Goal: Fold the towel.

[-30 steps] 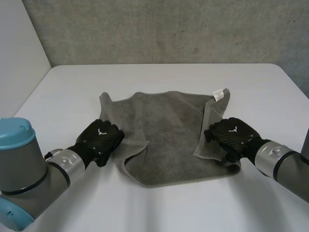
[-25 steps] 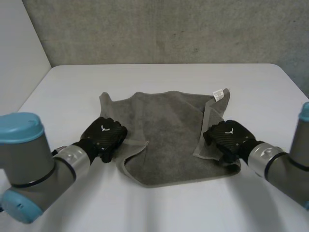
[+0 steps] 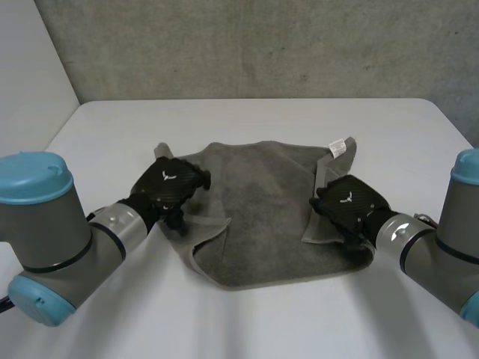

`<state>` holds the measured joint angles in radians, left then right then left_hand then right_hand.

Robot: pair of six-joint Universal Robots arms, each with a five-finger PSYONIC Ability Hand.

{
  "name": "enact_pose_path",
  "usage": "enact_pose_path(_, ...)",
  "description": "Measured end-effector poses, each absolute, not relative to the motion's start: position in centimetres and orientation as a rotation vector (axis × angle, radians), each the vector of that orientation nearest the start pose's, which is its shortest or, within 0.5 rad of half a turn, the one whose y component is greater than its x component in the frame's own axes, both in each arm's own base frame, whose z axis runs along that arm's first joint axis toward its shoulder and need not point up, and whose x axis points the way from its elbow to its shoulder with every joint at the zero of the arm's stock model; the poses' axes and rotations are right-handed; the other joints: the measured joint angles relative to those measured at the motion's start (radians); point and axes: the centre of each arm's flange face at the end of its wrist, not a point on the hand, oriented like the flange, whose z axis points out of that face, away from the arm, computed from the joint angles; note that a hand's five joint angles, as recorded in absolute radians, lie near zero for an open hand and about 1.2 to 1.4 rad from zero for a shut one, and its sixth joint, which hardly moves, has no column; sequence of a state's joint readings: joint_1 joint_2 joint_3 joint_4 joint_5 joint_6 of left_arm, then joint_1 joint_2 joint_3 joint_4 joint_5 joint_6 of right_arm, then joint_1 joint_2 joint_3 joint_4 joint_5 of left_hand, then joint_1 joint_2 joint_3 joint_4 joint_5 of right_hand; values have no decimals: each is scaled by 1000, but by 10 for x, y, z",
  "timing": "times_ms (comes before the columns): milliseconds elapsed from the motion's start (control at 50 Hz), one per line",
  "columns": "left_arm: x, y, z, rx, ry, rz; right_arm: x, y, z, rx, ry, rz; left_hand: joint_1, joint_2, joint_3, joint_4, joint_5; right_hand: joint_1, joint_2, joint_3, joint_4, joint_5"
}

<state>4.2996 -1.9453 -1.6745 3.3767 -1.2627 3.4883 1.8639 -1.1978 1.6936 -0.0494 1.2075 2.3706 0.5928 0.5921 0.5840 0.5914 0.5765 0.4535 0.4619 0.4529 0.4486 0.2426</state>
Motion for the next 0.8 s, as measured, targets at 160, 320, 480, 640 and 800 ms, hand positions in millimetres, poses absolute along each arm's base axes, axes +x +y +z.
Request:
enact_pose_path(160, -306, -244, 189, 1422, 2369, -2109, 255, -260, 173, -1566, 2039, -1713, -89, -88, -90, -79, -98, 0, 0, -2, 0, -1)
enact_pose_path(320, -325, -234, 174, 1689, 2440, -1919, 259, -256, 165, -1579, 2036, -1672, -144, -129, -144, -141, -141, 0, 0, -2, 0, -2)
enact_pose_path(480, -328, -239, 157, 1878, 2227, -1771, 256, -256, 161, -1573, 2056, -1654, -144, -128, -137, -141, -120, 0, 0, -2, 0, -1)
enact_pose_path(640, -327, -245, 149, 1901, 2141, -1730, 256, -254, 160, -1574, 2059, -1645, -14, -25, -4, -12, 7, 0, 0, -2, 0, -2)
enact_pose_path(800, -324, -246, 146, 1868, 2158, -1705, 257, -252, 155, -1583, 2058, -1627, 341, 345, 354, 347, 349, 0, 0, -2, 0, -1)
